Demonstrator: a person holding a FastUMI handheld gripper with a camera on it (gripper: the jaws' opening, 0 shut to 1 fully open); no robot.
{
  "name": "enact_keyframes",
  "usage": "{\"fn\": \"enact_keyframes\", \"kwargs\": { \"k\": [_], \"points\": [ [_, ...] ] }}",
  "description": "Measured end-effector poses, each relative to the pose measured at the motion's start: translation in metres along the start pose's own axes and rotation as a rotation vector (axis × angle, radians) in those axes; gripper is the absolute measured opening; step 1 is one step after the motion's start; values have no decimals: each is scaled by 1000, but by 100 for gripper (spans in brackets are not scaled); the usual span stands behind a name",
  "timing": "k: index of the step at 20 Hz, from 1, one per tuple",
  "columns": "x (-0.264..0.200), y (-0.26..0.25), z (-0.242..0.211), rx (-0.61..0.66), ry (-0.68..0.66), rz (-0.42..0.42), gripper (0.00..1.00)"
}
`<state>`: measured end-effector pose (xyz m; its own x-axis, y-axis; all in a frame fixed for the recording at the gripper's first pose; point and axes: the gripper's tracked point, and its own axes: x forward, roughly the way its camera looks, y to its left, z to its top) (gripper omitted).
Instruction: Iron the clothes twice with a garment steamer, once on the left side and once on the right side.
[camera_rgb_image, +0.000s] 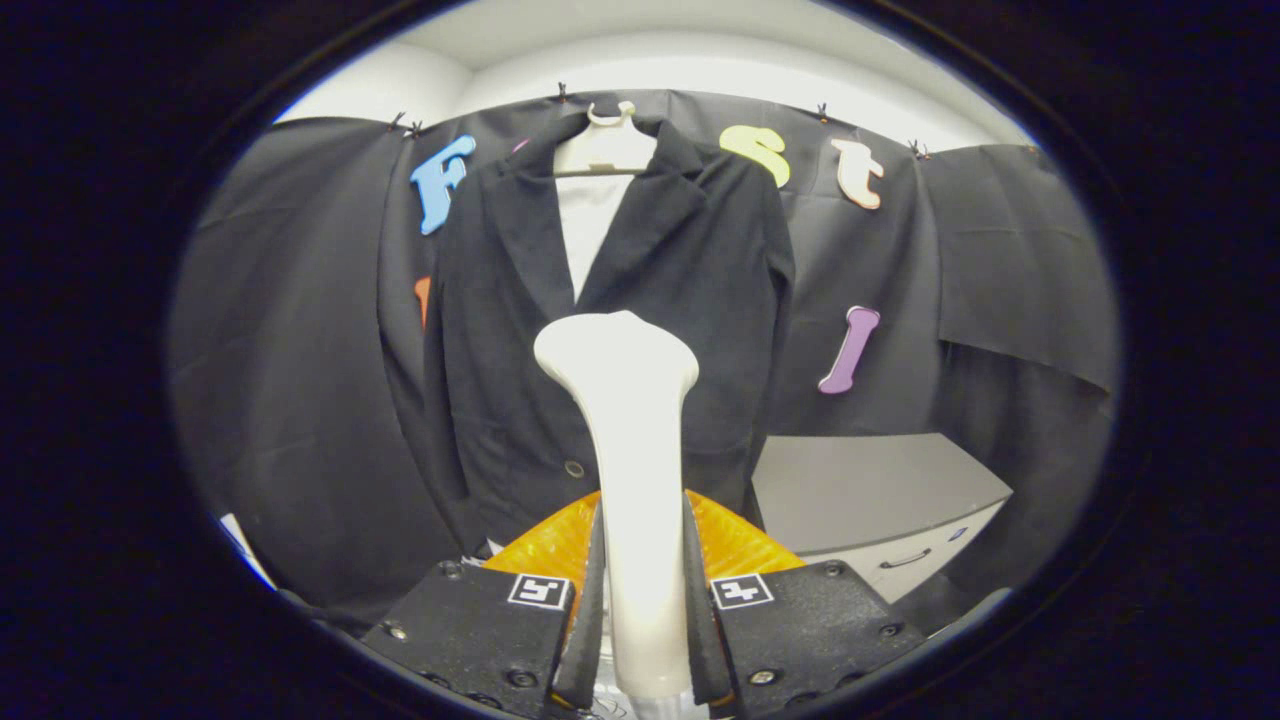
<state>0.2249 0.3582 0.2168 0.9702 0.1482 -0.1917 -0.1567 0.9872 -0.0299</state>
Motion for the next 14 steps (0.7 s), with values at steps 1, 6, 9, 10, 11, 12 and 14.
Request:
{"fn": "enact_keyframes", "kwargs": {
  "k": [1, 6, 9, 10, 11, 12, 14],
  "points": [
    [0, 5, 15, 0, -21, -5, 38],
    [1, 40, 73, -7, -100, 3, 38],
    [4, 63, 101, -23, -133, 14, 38],
    [5, 69, 108, -24, -142, 17, 38],
    [8, 75, 114, -25, -152, 19, 38],
    [10, 82, 119, -31, -161, 20, 38],
    [19, 93, 128, -37, -171, 17, 38]
  ]
}}
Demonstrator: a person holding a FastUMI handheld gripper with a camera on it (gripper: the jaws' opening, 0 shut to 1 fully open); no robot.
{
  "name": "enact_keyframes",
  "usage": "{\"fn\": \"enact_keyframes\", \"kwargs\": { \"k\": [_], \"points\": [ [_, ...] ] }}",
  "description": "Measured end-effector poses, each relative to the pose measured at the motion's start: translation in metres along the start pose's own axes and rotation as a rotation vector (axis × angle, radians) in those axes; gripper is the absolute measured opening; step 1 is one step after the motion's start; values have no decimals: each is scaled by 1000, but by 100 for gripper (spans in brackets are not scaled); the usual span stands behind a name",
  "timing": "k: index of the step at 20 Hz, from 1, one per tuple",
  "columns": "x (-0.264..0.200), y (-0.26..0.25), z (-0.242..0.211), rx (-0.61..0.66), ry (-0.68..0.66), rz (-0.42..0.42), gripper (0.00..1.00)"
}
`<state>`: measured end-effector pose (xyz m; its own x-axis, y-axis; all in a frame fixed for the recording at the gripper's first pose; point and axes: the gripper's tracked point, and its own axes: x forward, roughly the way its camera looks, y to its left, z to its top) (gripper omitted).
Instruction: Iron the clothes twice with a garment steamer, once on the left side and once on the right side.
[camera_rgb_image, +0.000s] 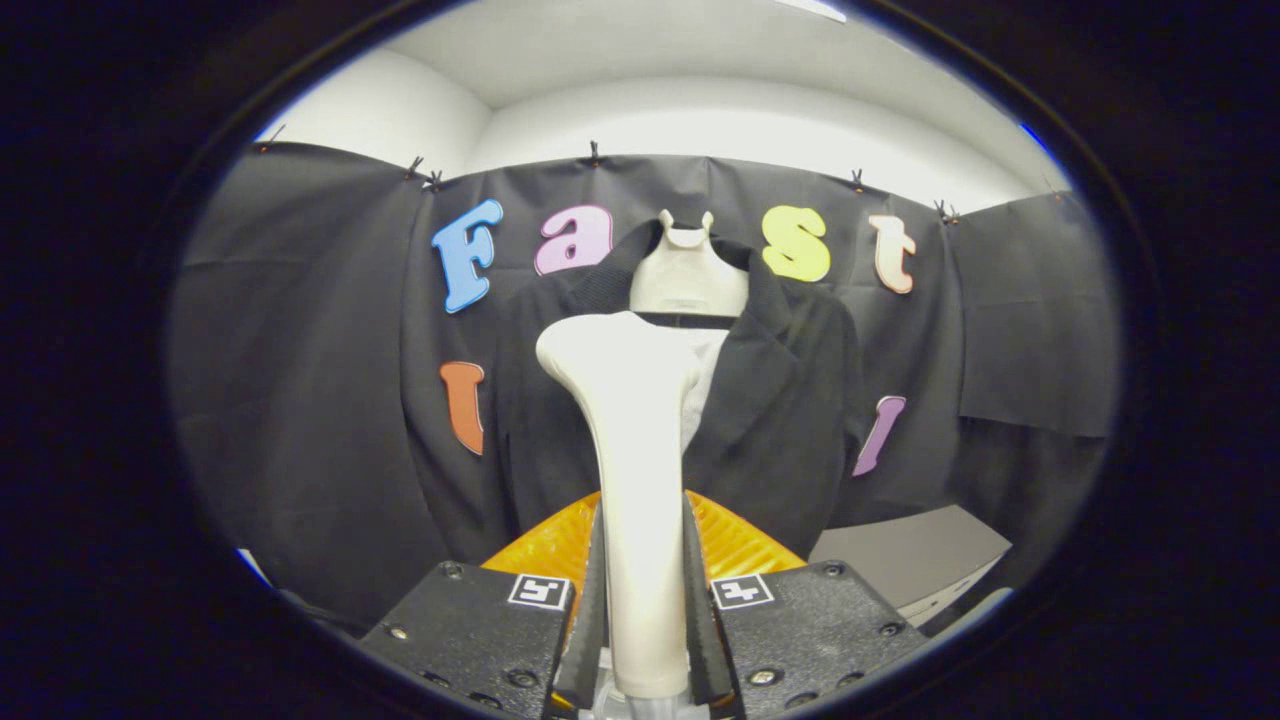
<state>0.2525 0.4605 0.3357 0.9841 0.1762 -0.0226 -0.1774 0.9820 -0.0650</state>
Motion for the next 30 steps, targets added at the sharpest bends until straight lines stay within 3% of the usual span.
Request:
{"fn": "enact_keyframes", "kwargs": {
  "k": [12, 30],
  "points": [
    [63, 43, -1, -74, -1, -40, 38],
    [60, 49, -76, -144, 80, -46, 38]
  ]
}}
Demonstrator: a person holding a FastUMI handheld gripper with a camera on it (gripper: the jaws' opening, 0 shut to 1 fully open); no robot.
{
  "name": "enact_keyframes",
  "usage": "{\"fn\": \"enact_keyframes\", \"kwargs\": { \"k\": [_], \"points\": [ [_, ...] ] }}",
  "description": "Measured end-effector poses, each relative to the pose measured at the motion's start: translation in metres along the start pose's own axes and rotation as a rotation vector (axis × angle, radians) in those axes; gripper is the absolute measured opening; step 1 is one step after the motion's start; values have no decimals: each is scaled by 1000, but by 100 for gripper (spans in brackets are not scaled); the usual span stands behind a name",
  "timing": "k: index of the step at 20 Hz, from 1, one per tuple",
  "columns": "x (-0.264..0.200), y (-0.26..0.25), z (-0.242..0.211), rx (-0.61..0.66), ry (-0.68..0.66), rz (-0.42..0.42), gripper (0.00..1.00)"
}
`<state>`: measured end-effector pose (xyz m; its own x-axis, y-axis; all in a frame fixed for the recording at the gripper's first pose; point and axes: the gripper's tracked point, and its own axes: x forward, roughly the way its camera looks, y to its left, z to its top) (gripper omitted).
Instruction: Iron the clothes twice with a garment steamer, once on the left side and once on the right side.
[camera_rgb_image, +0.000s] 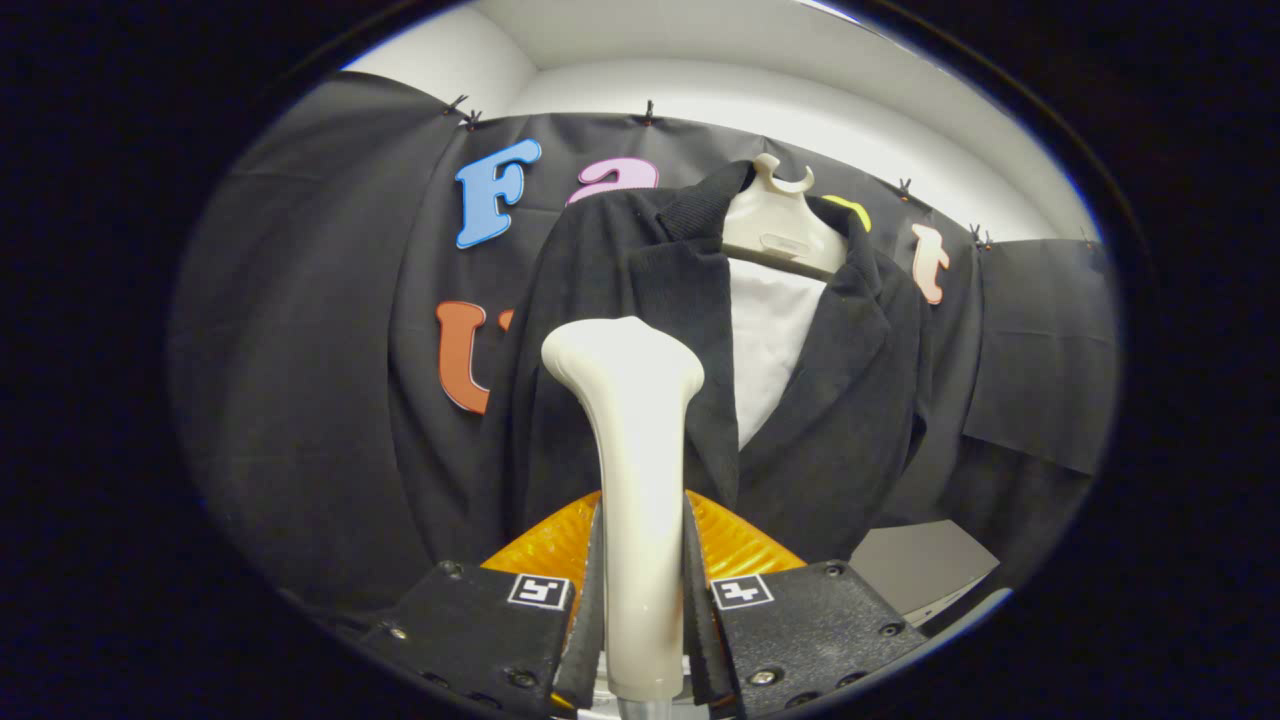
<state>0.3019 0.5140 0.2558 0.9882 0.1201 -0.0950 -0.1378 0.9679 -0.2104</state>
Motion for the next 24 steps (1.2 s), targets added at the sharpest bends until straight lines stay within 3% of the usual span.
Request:
{"fn": "enact_keyframes", "kwargs": {
  "k": [24],
  "points": [
    [-5, 2, -126, -4, 189, 29, 38]
  ]
}}
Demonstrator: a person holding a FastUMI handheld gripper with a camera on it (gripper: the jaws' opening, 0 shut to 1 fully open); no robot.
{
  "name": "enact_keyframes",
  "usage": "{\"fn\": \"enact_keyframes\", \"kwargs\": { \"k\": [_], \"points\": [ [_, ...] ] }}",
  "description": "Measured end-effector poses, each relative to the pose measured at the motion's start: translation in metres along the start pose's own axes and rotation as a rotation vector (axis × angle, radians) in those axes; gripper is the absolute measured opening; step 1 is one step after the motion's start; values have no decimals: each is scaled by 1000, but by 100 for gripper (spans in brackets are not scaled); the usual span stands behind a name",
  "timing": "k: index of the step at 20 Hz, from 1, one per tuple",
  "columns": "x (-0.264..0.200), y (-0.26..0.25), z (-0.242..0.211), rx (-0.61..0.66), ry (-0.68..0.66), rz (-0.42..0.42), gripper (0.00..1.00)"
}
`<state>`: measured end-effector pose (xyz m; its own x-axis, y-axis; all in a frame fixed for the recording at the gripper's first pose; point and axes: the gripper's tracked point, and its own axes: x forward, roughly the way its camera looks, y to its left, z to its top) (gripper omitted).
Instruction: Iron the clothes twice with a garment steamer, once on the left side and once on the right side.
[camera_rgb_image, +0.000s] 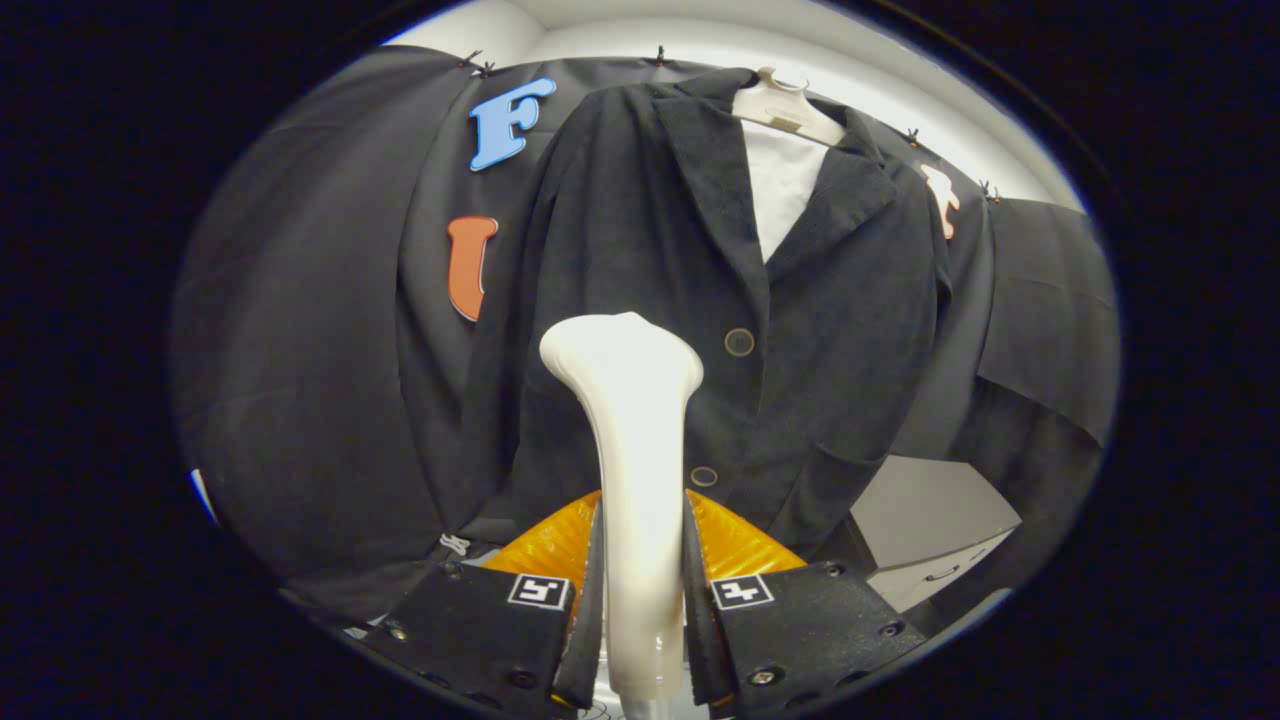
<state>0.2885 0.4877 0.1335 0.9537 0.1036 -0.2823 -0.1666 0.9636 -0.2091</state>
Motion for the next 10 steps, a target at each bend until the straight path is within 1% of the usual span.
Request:
{"fn": "enact_keyframes", "kwargs": {
  "k": [10],
  "points": [
    [6, 10, -48, -11, 65, 9, 38]
  ]
}}
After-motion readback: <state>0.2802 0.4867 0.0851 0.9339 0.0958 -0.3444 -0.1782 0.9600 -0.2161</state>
